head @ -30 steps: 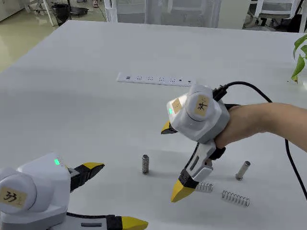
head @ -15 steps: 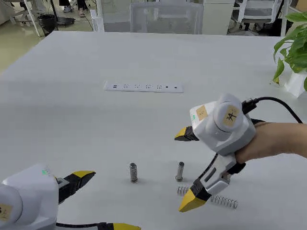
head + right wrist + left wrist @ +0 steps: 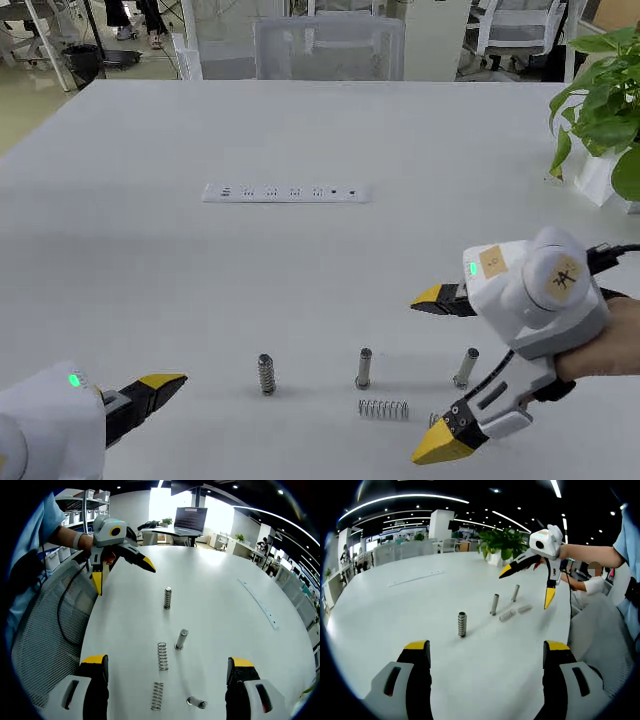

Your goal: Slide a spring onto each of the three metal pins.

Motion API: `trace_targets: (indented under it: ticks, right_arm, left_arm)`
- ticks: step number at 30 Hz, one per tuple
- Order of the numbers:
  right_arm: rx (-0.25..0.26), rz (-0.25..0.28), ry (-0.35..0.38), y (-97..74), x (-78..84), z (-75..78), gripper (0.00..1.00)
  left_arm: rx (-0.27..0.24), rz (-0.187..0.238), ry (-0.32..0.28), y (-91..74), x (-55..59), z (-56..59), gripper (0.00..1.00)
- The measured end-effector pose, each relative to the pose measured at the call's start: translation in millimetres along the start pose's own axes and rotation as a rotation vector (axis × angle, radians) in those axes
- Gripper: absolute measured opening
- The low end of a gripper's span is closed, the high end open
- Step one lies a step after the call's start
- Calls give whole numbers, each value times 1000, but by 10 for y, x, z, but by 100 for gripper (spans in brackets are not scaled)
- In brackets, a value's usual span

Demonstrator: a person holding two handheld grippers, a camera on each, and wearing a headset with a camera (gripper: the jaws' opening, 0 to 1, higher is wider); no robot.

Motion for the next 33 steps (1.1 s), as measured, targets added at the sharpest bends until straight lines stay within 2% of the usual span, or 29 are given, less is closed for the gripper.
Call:
trace_targets:
  ticks: [7, 16, 24, 33]
  right_arm:
    - [59, 6, 57, -202, 211, -38, 99]
    - [127, 17, 107, -455, 391, -90, 99]
    - [191, 28, 156, -690, 551, -192, 99]
    - [246, 36, 200, -876, 709, -310, 99]
  left_arm:
    - [9, -6, 6, 20, 1, 7, 92]
    - [9, -7, 7, 22, -4, -11, 92]
    - [4, -10, 11, 7, -6, -45, 92]
    - [2, -7, 20, 27, -28, -30, 92]
Point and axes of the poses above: the centre of the closed fingertips' face, and the gripper's own axes: y roughly forward along the fingers, z roughly to its right, x roughly out of its underside, the point moved 2 cm from there along -y, roughly backward along the fingers, and after that the axes turned 14 degrees about z, right-handed, at the moved point
